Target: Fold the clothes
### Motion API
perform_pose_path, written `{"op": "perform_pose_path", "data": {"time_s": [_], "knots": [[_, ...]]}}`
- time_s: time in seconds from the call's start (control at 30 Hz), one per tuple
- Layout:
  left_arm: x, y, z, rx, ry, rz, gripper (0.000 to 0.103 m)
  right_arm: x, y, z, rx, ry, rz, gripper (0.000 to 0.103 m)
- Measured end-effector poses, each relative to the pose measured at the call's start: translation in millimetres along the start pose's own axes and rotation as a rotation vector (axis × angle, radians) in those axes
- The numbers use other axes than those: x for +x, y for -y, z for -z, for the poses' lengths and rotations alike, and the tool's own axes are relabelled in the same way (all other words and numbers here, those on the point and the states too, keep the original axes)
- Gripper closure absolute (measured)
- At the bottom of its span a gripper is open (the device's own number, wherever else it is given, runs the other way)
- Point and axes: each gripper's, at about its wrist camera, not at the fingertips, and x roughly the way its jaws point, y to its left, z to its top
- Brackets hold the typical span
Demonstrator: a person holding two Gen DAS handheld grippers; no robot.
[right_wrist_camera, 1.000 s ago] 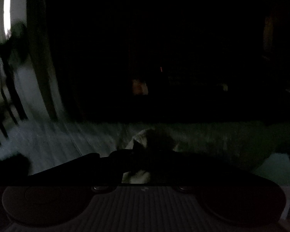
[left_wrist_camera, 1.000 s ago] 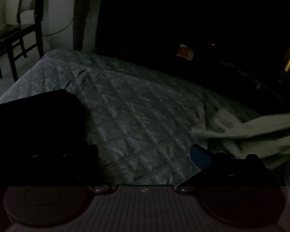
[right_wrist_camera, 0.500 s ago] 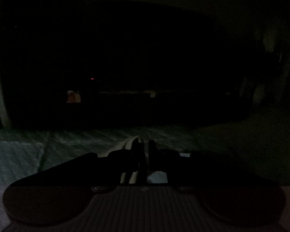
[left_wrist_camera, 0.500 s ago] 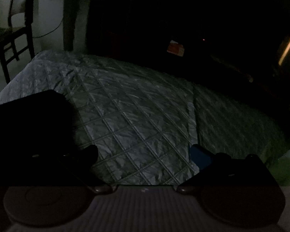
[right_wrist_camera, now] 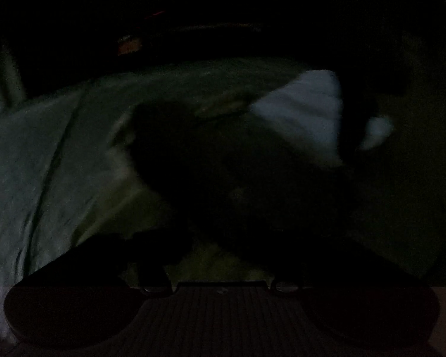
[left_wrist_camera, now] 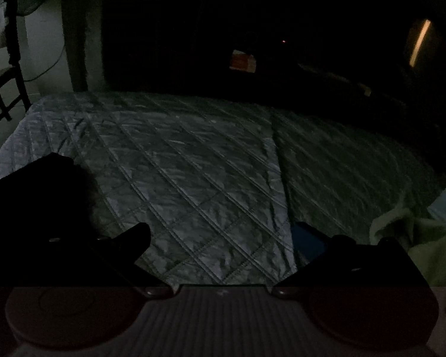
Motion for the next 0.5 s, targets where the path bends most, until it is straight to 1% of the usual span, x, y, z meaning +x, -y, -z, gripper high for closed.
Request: {"op": "perform_pose_path", "data": {"time_s": [0.03,0.2,0.23,0.27,0.3,0.37,0.43,0.5], "knots": [[0.6,1.5,0.8,0.005,-0.002,0.002,0.001,5.3,-3.4,4.0,-0.026,-0.017,0.002,0.027],[4.2,6.4,4.0,0.024,-0.017,0.007,0.001,29.5,-3.7,-4.0,-0.081,-0.04,0.084,0.027],[4.8,6.8,4.1,0.025,-0.02,0.008,0.001,34.4,-3.4,-6.2,-0.09,-0.044,0.102,0.031],[4.8,7.2,4.0,0.027,-0.022,0.007,0.001,37.3,-0.9,-8.9,-0.079,-0.046,0.093,0.066],[4.3,7.3,3.8,0.027,-0.021,0.008,0.001,38.3,3.6,-12.3,-0.047,-0.047,0.058,0.101],[3.8,6.3,3.0,0.02,-0.02,0.006,0.001,36.7,10.8,-22.5,0.014,-0.033,-0.011,0.101],[3.8,5.1,2.9,0.006,-0.024,0.003,0.001,24.3,12.7,-43.5,0.063,0.029,-0.082,0.101],[3.9,2.6,2.9,-0.005,-0.029,0.001,0.001,7.5,14.1,-73.7,0.125,0.104,-0.174,0.101]]}}
